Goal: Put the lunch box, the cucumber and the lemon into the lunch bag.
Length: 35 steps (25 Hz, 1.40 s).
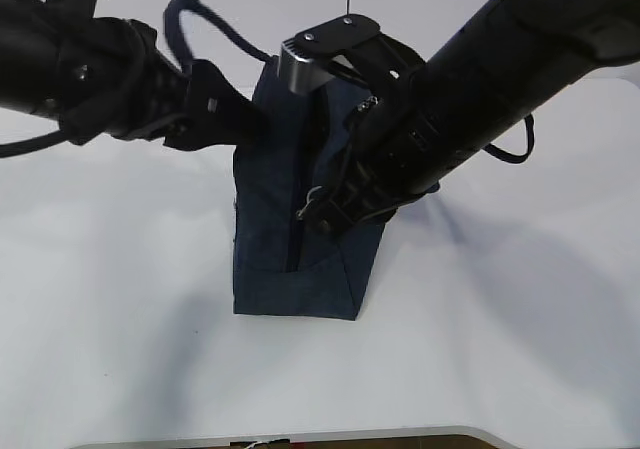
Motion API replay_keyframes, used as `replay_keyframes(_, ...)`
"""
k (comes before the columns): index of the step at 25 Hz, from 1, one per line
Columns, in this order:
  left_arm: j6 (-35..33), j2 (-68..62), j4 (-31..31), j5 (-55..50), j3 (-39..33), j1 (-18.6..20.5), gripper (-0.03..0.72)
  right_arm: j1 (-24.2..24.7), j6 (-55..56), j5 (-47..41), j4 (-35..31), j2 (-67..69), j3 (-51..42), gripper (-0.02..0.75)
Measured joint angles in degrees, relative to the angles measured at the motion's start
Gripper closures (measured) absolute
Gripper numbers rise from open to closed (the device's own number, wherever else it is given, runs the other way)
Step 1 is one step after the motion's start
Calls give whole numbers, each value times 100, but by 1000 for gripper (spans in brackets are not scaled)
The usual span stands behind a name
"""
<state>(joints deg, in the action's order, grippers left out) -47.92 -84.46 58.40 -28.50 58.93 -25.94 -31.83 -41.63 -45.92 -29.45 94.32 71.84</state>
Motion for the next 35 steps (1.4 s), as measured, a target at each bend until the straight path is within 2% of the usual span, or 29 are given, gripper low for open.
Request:
replay_keyframes(7, -9, 88, -229, -161, -537, 0, 244, 0, 0, 11, 0, 0, 0, 733)
replay_keyframes(15, -71, 675, -60, 500, -1310, 0, 243, 0, 0, 11, 0, 0, 23, 733)
replay_keyframes(17, -231, 675, 153, 558, -1460, 0, 243, 0, 0, 11, 0, 0, 57, 733)
replay_keyframes(21, -1053, 675, 983, 635, -1507, 0, 243, 0, 0, 11, 12, 2, 104, 733)
replay_keyframes(25, -1464, 448, 1411, 648, -1507, 0, 243, 0, 0, -51, 25, 12, 227, 733)
replay_keyframes(29, -2206, 142, 2177, 610, -1507, 0, 243, 0, 0, -78, 28, 12, 260, 733)
replay_keyframes(35, -2704, -167, 2657, 610, -1507, 0, 243, 0, 0, -123, -44, 43, 263, 733)
